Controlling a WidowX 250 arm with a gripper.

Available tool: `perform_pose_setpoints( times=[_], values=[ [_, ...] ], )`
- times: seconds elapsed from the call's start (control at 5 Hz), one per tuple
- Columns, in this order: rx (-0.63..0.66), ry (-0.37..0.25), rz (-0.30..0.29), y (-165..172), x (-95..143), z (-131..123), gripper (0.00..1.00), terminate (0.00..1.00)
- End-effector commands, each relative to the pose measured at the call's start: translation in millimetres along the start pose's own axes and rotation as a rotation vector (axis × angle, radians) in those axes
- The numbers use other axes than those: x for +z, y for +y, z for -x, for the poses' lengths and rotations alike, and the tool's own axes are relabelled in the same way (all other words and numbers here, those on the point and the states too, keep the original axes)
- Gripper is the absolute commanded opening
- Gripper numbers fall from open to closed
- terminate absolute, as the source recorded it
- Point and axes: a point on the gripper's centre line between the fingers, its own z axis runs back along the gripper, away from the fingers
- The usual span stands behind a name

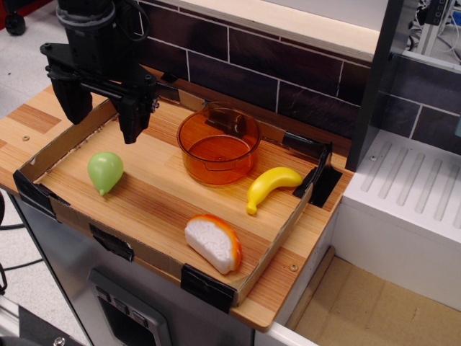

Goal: Put sushi in pot

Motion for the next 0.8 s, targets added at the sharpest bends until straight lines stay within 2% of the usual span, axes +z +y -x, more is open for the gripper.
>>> perform_pose_setpoints(
  times=[0.0,0.2,0.4,0.6],
  values=[
    [0.0,0.0,0.0,0.0,0.0,0.0,1.0,0.0],
    [0.168,-0.034,0.017,-23.7,15.5,3.6,1.0,0.0],
    [0.24,0.008,0.026,-49.3,16.5,13.5,1.0,0.0],
    [0.476,-0.015,0.057,-72.6,14.2,21.8,1.0,0.0]
  ],
)
